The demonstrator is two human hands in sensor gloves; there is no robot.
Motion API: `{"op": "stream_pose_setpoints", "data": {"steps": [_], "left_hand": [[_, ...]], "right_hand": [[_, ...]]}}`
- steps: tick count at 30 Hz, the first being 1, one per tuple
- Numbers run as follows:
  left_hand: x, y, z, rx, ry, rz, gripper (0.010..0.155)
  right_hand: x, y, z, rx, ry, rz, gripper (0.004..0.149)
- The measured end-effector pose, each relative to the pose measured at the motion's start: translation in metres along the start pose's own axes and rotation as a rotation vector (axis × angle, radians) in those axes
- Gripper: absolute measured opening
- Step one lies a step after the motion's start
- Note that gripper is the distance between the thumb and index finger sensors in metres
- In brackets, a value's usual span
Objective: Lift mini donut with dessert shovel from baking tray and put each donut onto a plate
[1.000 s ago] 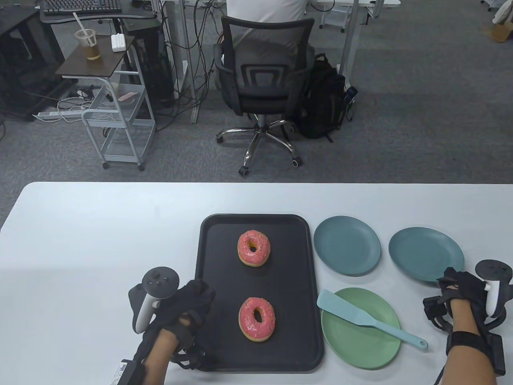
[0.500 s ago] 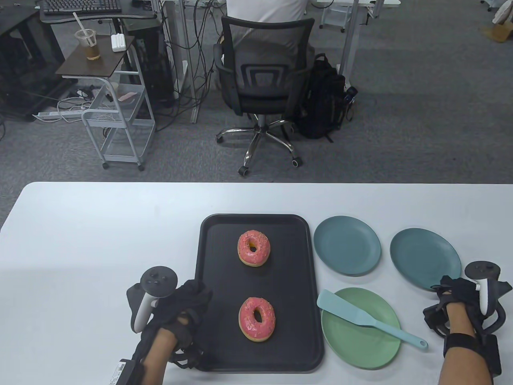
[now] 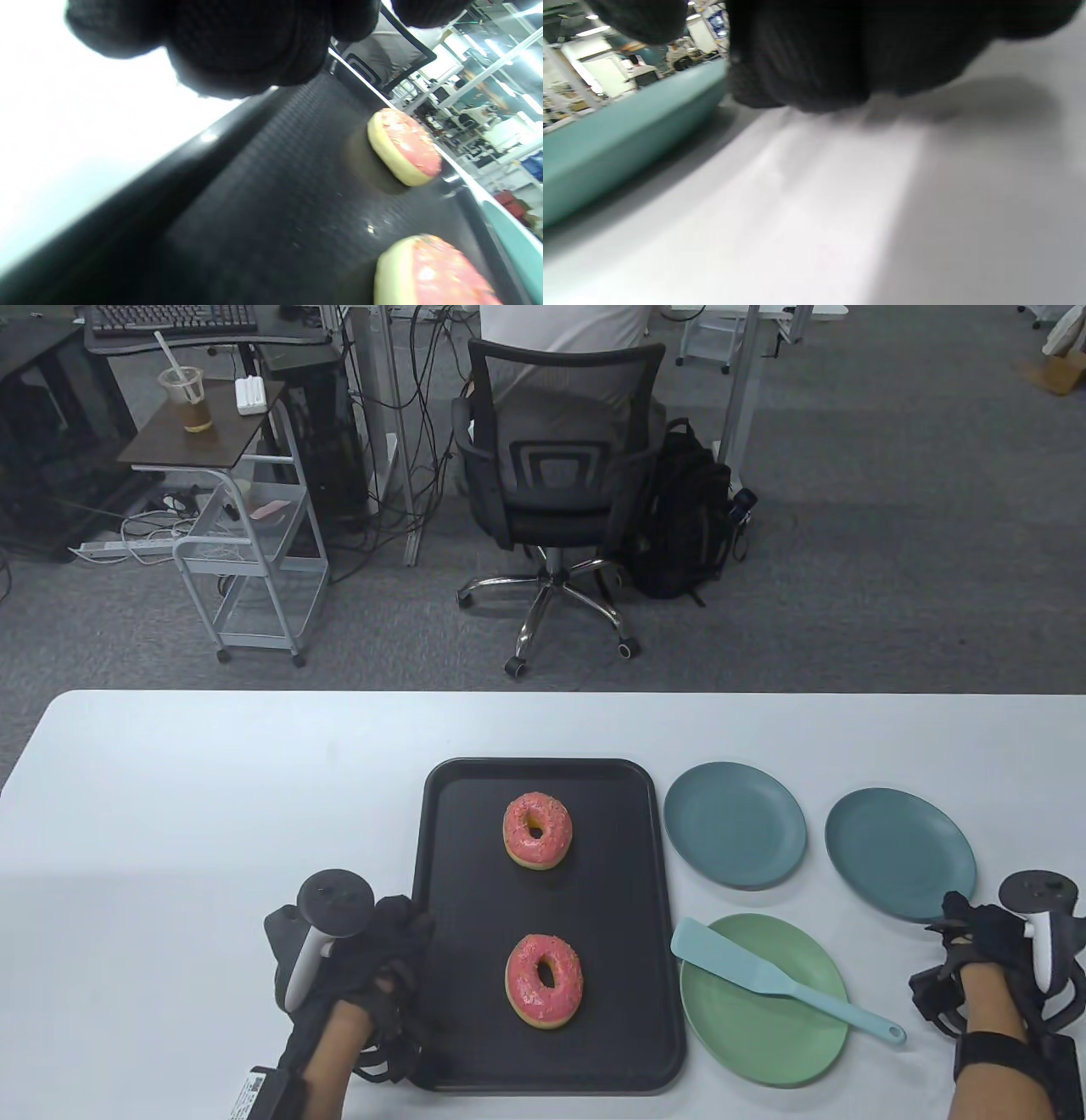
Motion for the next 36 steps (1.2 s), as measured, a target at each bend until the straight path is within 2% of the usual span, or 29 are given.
{"op": "stream_pose_setpoints", "data": {"steps": [4,7,10,14,18,24,28,36], "left_hand": [[0.004,0.005,-0.001,0.117,-0.038,0.052,0.049],[0.008,0.007,-0.006,0.197,-0.027,0.087,0.052],[0.011,0.007,-0.014,0.226,0.009,0.093,0.055],[0.012,0.004,-0.021,0.272,0.032,0.102,0.058],[0.013,0.004,-0.026,0.311,0.037,0.116,0.058],[0.015,0.006,-0.033,0.337,0.048,0.127,0.058],[0.014,0.004,-0.032,0.377,0.013,0.138,0.06],[0.021,0.01,-0.036,0.4,0.033,0.174,0.061]], "right_hand": [[-0.024,-0.015,-0.015,0.023,-0.03,-0.193,0.074],[-0.055,-0.032,-0.022,0.028,-0.109,-0.38,0.082],[-0.096,-0.047,-0.022,-0.011,-0.152,-0.568,0.083],[-0.152,-0.06,-0.011,-0.186,-0.165,-0.794,0.081],[-0.19,-0.065,0.008,-0.441,-0.124,-0.907,0.079],[-0.199,-0.064,0.03,-0.597,-0.063,-0.939,0.075],[-0.198,-0.062,0.04,-0.615,-0.053,-0.938,0.074],[-0.196,-0.062,0.054,-0.654,-0.005,-0.956,0.068]]}}
Point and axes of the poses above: the tracker on the back of each hand, its own y axis roughly to the little-finger side, its own x axis roughly from the wrist to the fingertips, z = x × y, the point moved 1 cm from there along x, roughly from the wrist to the fingertips, and after that the axes turned 3 degrees about y, right-handed, at the moved point
